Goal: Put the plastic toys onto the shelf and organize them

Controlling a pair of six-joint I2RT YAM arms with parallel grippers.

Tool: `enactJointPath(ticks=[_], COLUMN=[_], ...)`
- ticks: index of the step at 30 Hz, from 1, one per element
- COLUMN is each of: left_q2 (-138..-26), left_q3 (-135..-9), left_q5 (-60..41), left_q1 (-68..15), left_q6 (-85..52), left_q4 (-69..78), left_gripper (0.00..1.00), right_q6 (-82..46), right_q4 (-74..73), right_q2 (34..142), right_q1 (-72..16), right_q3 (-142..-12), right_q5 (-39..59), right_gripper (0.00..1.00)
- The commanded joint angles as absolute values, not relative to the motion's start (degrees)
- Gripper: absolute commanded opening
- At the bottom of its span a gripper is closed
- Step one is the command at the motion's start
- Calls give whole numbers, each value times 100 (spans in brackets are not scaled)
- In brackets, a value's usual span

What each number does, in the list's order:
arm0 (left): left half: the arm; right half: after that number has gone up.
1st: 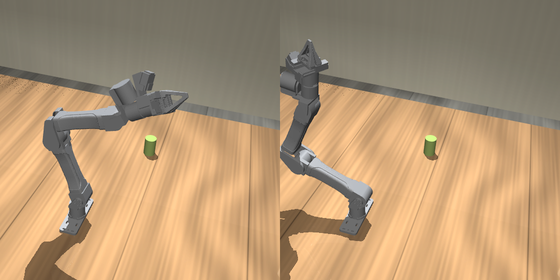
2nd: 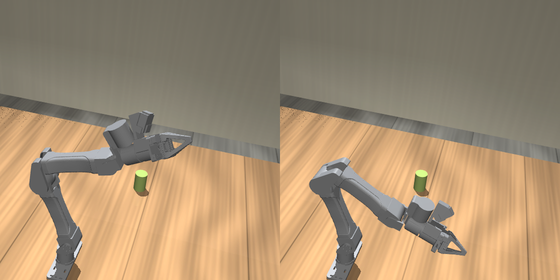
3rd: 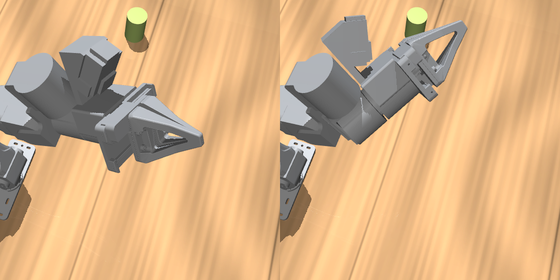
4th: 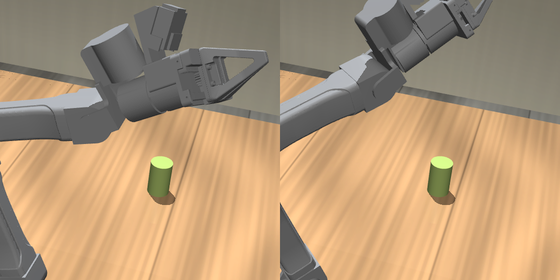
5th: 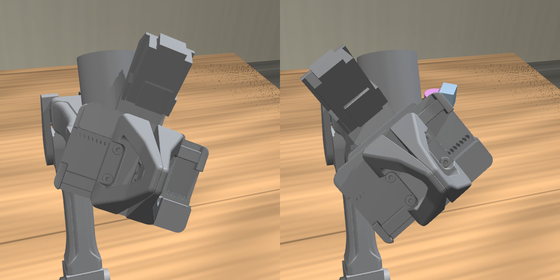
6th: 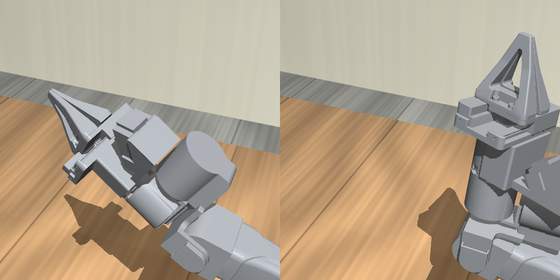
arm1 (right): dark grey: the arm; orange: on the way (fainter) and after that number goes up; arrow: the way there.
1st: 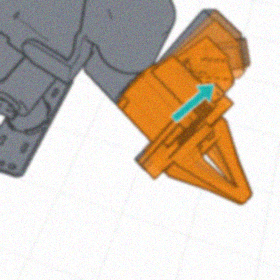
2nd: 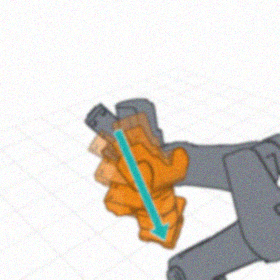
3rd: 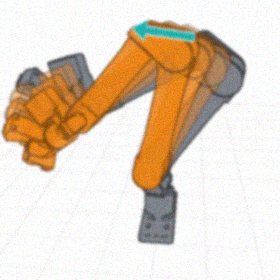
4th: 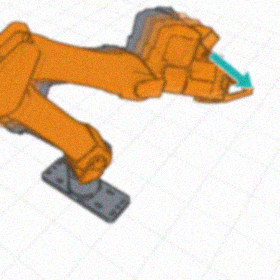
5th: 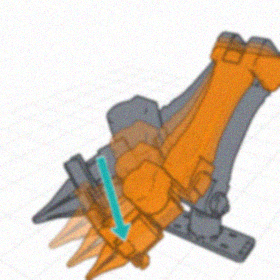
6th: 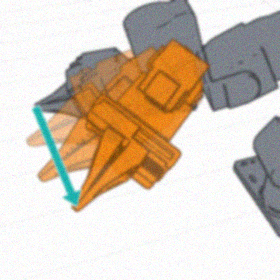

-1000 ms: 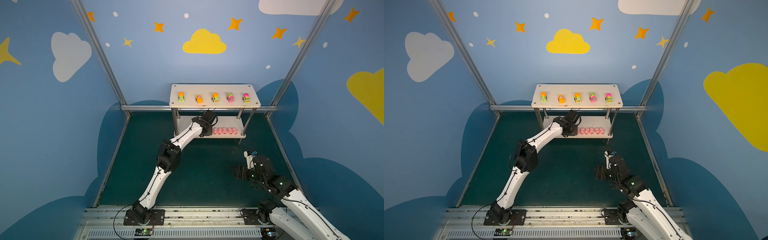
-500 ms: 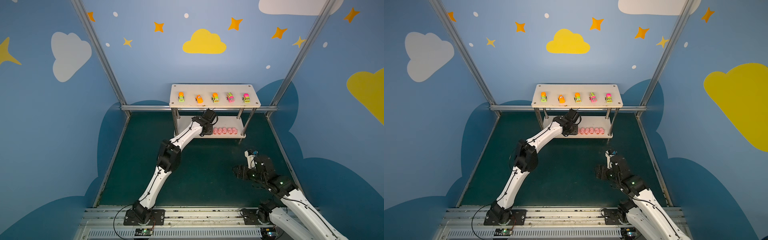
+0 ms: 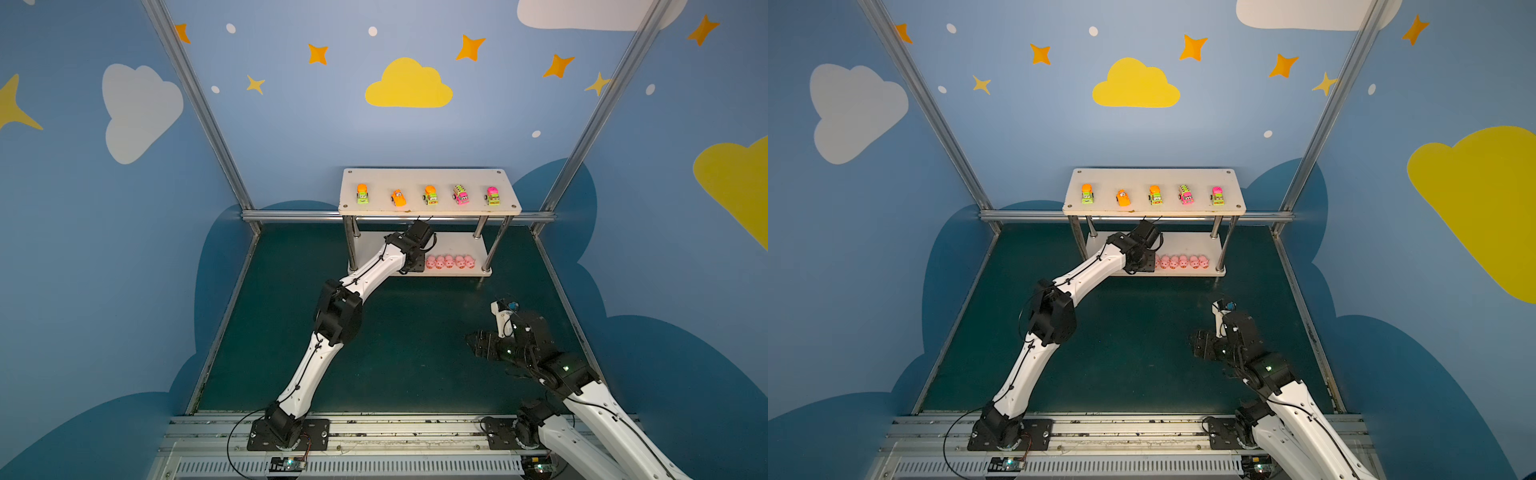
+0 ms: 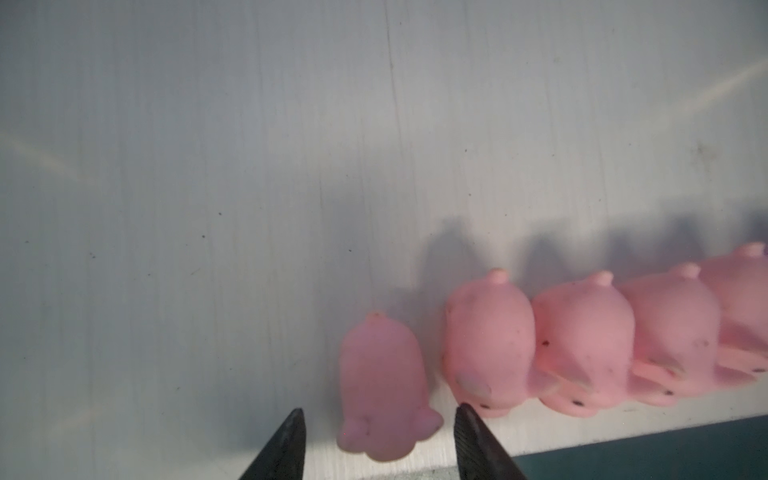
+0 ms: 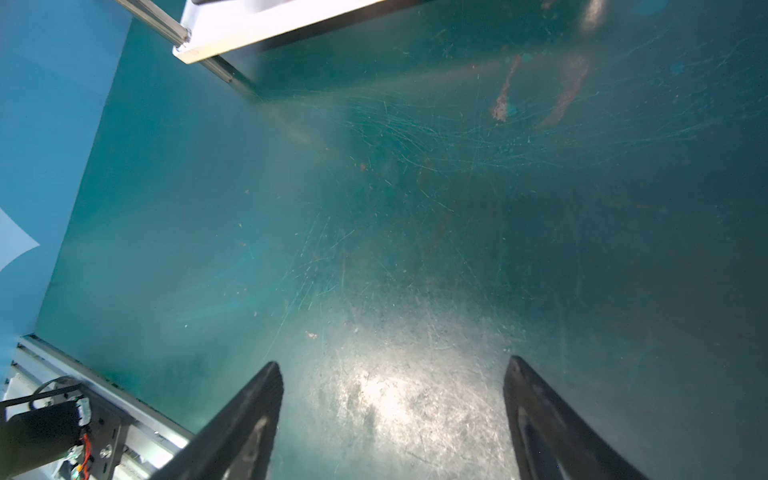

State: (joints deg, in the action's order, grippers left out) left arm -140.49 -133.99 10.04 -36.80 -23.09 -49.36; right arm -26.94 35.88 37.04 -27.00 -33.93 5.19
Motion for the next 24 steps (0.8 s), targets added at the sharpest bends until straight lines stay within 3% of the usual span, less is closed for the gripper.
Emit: enactJointPath(ticks=[1,7,15,19,22,24], left_q2=[-13601,-13104,-11594,-10504,-9587,-8916], left_q3=[-13272,-12643,-10598,-9262,-8132,-7405], left_q5=[1169,1245,1405,1570,1723,1798], left_q1=[-3738,-3854,-4133,-4355,-4479,-4526], left_q6=[-2220,-2232,-2389,-2516,-2620,-2635], left_q4=[-4977,-4766,-4025,-3618,-3344,-3133], left_gripper=[59,62,70,82,97,100], right_q6=[-2701,-2776,-2778,-2765,-2692,-2639], right_q4=[3800,4028,4252,4376,4462,4457], right_q2=[3561,3272,2977,2815,2840,2955], right_q1=[-2677,-2675,-2673,-2678,-2673,-2674], right_q3=[-3598,-3674,-3763,-4052,-4417,-4699], right_q5=[578,565,280,-100,-642,-947], right_gripper=[82,82,82,85,87,87])
